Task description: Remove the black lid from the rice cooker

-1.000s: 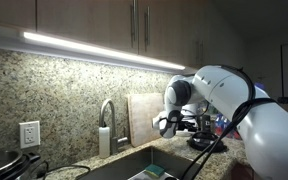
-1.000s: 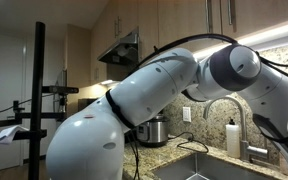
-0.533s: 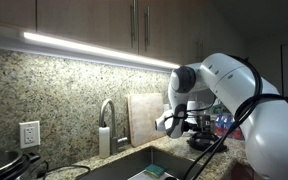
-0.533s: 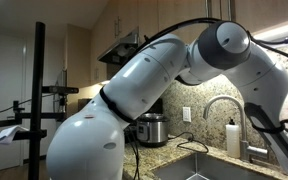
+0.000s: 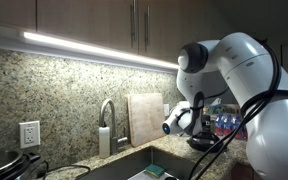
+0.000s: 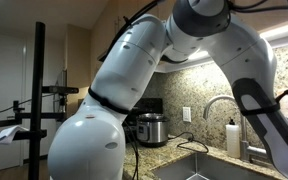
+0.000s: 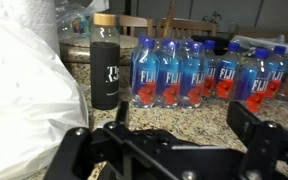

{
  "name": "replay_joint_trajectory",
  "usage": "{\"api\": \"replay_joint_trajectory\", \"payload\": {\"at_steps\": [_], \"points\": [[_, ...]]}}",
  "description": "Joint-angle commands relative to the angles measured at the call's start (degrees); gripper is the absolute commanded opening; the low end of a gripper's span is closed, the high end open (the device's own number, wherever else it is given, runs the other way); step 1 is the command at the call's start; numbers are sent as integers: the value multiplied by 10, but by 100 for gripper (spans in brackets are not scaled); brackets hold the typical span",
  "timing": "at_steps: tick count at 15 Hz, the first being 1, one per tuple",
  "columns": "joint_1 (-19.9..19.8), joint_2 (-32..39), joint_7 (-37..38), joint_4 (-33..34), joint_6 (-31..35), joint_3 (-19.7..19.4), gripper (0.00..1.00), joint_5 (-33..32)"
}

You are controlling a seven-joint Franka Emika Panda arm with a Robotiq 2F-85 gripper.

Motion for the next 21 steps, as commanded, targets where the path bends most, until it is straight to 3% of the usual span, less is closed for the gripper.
{"api": "replay_joint_trajectory", "payload": {"at_steps": [1, 4, 5, 8, 12, 18, 21], "points": [[-7, -138, 23, -143, 83, -25, 100, -143], [-15, -196, 0, -171, 159, -47, 100, -255], [-7, -137, 11, -134, 115, -39, 100, -201], [-11, -182, 9, -158, 148, -49, 100, -239], [-5, -175, 5, -165, 151, -43, 100, -258], [10, -164, 41, -165, 287, -14, 100, -394], [7, -190, 83, -169, 370, -13, 100, -507]]}}
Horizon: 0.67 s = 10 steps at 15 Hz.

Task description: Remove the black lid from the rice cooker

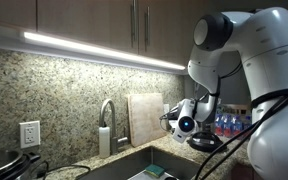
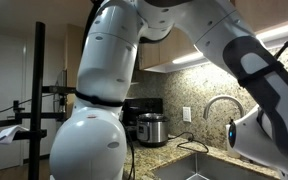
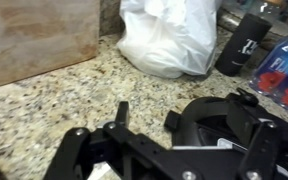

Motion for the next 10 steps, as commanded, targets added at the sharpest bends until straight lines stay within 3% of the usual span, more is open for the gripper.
{"api": "replay_joint_trajectory", "payload": {"at_steps": [1, 5, 9, 10], "points": [[27, -51, -10, -9, 89, 13, 100, -35], [62, -110, -18, -29, 181, 41, 100, -32], [88, -140, -30, -6, 311, 70, 100, -32], [86, -112, 1, -4, 264, 68, 100, -32]]}}
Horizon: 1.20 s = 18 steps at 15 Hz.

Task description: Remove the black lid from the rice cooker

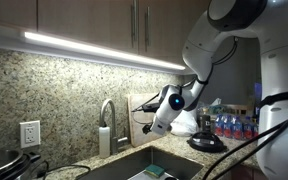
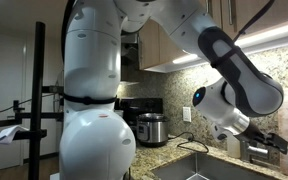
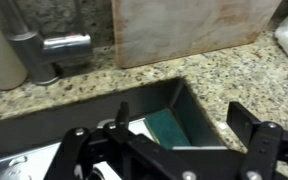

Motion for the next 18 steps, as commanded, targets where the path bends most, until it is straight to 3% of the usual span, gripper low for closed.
{"api": "replay_joint_trajectory", "payload": {"at_steps": [1, 5, 8, 14, 18], "points": [[-1, -6, 0, 0, 6, 7, 100, 1], [-3, 2, 0, 0, 3, 4, 100, 2], [20, 9, -10, -21, -1, 29, 100, 2], [73, 26, -41, -41, 96, 79, 100, 2], [76, 14, -141, -74, 159, 74, 100, 2]]}}
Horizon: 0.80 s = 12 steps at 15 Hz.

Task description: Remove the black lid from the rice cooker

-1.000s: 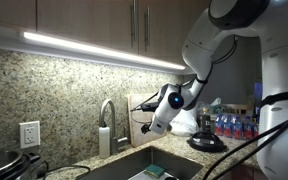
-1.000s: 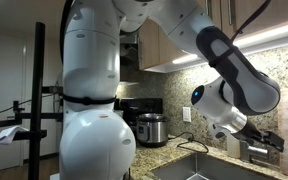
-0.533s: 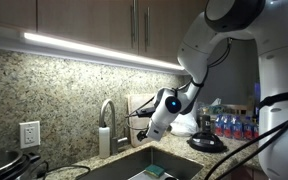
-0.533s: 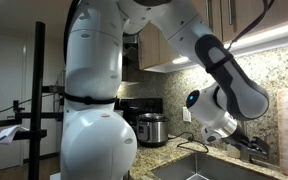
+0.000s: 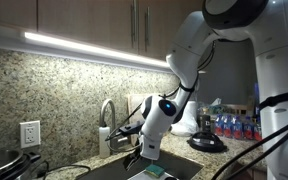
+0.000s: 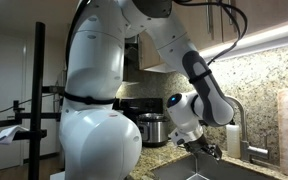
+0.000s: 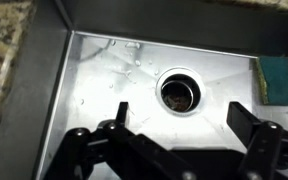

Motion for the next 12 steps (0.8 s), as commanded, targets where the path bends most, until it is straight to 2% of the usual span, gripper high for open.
{"api": "replay_joint_trajectory", "payload": {"at_steps": [1, 5, 7, 8, 9, 10, 12], "points": [[-11, -18, -99, -31, 63, -13, 100, 0], [-26, -47, -83, -65, 76, -31, 100, 0], [-33, -60, -34, -51, 90, -33, 100, 0], [-34, -71, -15, -44, 77, -34, 100, 13], [-33, -45, 3, -19, 69, -32, 100, 27], [-31, -38, -11, -32, 70, -29, 100, -1], [-31, -41, 8, -16, 70, -29, 100, 3]]}}
